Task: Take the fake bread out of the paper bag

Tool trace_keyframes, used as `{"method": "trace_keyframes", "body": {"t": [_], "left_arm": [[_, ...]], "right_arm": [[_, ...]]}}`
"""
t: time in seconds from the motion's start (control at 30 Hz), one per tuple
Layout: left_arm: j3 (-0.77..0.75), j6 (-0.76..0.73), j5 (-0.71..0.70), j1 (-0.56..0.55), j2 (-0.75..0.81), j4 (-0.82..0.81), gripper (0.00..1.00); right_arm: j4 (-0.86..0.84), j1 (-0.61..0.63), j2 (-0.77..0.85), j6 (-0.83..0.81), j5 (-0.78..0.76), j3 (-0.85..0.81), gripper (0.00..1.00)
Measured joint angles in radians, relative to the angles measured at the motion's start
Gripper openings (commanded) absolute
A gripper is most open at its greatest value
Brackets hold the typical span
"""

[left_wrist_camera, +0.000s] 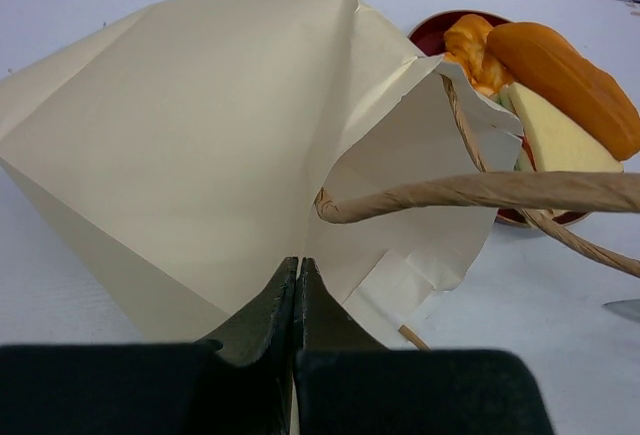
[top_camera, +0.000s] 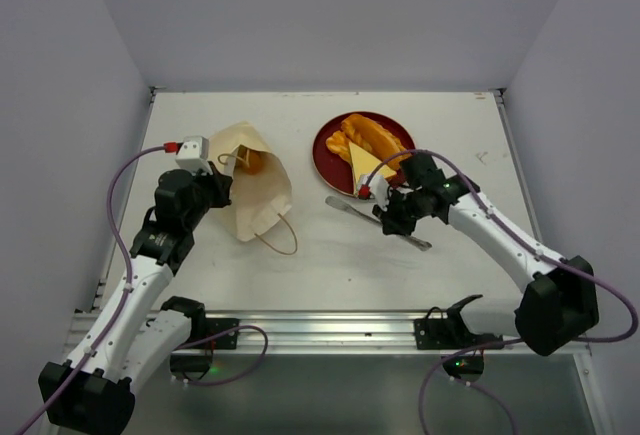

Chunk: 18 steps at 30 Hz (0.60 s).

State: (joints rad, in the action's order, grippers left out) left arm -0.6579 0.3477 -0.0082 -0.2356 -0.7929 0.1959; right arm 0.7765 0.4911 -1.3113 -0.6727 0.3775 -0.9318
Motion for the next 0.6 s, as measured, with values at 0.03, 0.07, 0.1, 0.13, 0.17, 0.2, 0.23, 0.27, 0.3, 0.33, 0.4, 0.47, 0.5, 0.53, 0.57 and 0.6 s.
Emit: {"method": "trace_keyframes", "body": {"t": [0.03,0.07,0.1,0.13,0.17,0.2,0.23,0.27,0.3,0.33,0.4,0.47,0.5,0.53,0.57,0.6], "left_arm": [[0.0,0.0,0.0,0.0,0.0,0.0,0.0],[0.0,0.0,0.0,0.0,-0.001,0.0,0.0],[0.0,0.0,0.0,0.0,-0.001,0.0,0.0],[0.0,0.0,0.0,0.0,-0.002,0.0,0.0],[0.0,0.0,0.001,0.0,-0.003,-0.001,0.0],[0.0,0.0,0.003,0.0,-0.003,-0.001,0.0],[0.0,0.0,0.005,0.0,-0.004,-0.001,0.0],[0.0,0.0,0.008,0.0,-0.005,0.0,0.0],[0.0,0.0,0.01,0.0,-0.005,0.0,0.0],[0.0,0.0,0.011,0.0,-0.005,0.0,0.0],[0.0,0.0,0.013,0.0,-0.005,0.0,0.0],[0.0,0.0,0.014,0.0,-0.005,0.0,0.0],[0.0,0.0,0.015,0.0,-0.005,0.0,0.0],[0.0,0.0,0.016,0.0,-0.005,0.0,0.0],[0.0,0.0,0.016,0.0,-0.005,0.0,0.0],[0.0,0.0,0.016,0.0,-0.005,0.0,0.0]], "right_arm": [[0.012,-0.022,0.021,0.006,0.029,-0.029,0.01],[0.024,-0.037,0.039,0.013,0.051,-0.056,0.03],[0.031,-0.047,0.054,0.022,0.076,-0.075,0.09],[0.037,-0.049,0.064,0.03,0.097,-0.087,0.14],[0.048,-0.049,0.074,0.043,0.121,-0.1,0.19],[0.057,-0.049,0.081,0.055,0.146,-0.108,0.25],[0.066,-0.048,0.085,0.068,0.168,-0.116,0.27],[0.078,-0.047,0.088,0.081,0.195,-0.121,0.3],[0.083,-0.046,0.088,0.09,0.21,-0.125,0.32],[0.091,-0.046,0.088,0.101,0.227,-0.129,0.34],[0.099,-0.047,0.088,0.121,0.261,-0.137,0.36],[0.103,-0.047,0.088,0.141,0.292,-0.15,0.37],[0.104,-0.047,0.088,0.149,0.305,-0.156,0.37],[0.104,-0.047,0.088,0.158,0.319,-0.161,0.37],[0.103,-0.046,0.088,0.165,0.329,-0.166,0.38],[0.103,-0.046,0.088,0.17,0.339,-0.168,0.38]]}}
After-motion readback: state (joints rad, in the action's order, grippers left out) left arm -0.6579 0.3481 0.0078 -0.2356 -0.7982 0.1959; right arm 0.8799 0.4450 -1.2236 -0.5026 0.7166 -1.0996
